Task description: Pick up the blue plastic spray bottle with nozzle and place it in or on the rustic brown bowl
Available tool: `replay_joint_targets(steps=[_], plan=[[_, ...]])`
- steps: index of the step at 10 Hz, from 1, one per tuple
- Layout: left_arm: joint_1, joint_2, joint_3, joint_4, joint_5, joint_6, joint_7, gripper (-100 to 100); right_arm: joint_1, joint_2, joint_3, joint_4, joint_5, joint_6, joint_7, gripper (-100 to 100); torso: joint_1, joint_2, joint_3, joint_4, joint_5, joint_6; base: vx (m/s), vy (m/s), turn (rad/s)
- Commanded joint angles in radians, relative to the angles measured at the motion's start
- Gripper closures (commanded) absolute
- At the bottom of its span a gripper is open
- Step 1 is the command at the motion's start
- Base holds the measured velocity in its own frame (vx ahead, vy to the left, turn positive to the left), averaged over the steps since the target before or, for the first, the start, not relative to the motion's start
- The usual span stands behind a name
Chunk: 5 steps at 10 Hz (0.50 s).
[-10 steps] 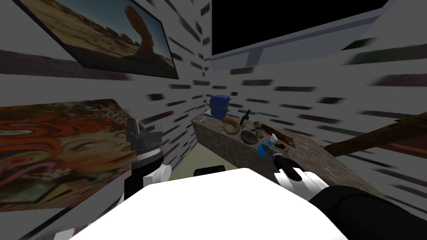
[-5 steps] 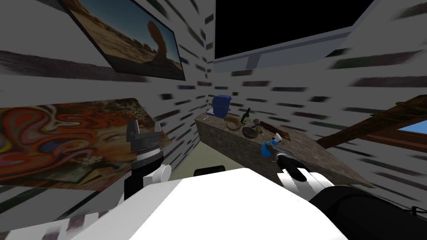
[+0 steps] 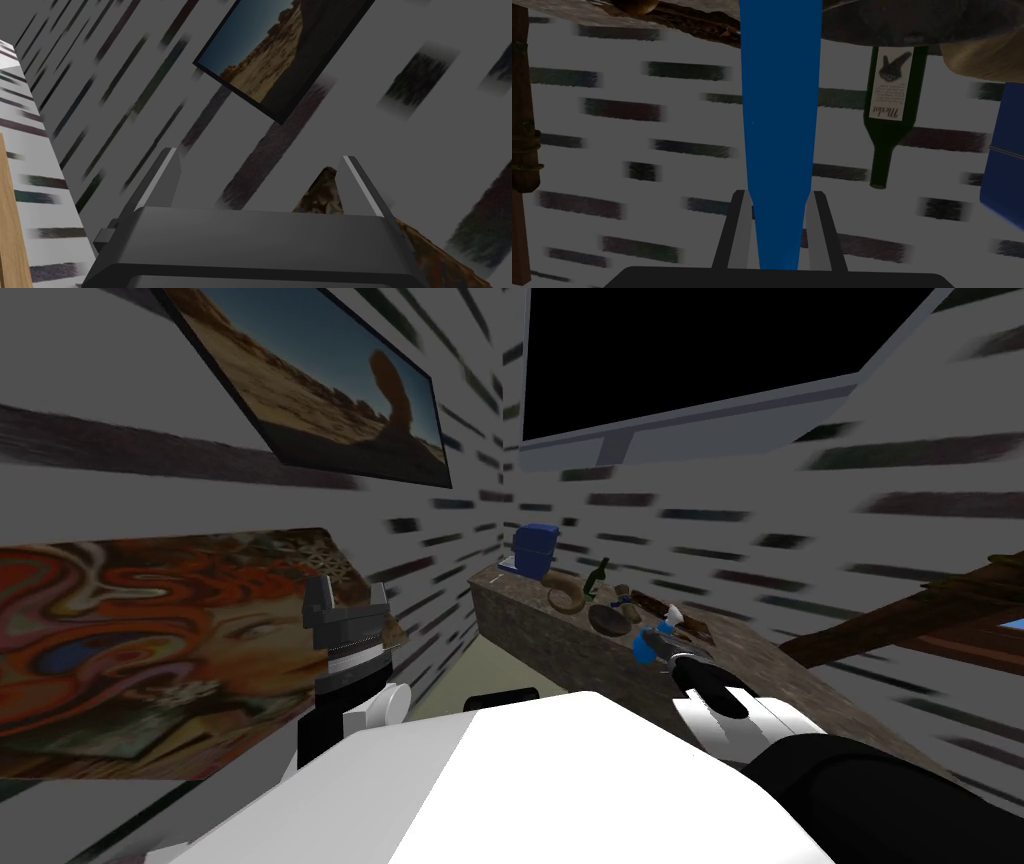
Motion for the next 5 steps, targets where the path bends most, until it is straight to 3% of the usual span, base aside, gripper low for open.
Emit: replay_joint_targets(steps=[1, 3, 5], plan=[[0.000, 0.000, 0.000, 0.000, 0.000, 0.000, 0.000, 0, -0.001, -0.009, -0.016, -0.022, -0.018, 0.011, 0.001, 100, 0.000, 0.000, 0.000, 0.000, 0.000, 0.000, 0.222, -0.105, 0.048], [0.000, 0.000, 0.000, 0.000, 0.000, 0.000, 0.000, 0, -0.003, -0.017, -0.029, -0.066, -0.035, 0.022, 0.002, 100, 0.001, -0.003, -0.002, -0.001, -0.001, -0.002, 0.186, -0.067, 0.031], [0.000, 0.000, 0.000, 0.000, 0.000, 0.000, 0.000, 0, -0.004, -0.021, -0.035, -0.111, -0.043, 0.027, 0.002, 100, 0.003, 0.001, 0.000, -0.001, -0.003, -0.004, 0.057, -0.044, 0.012]])
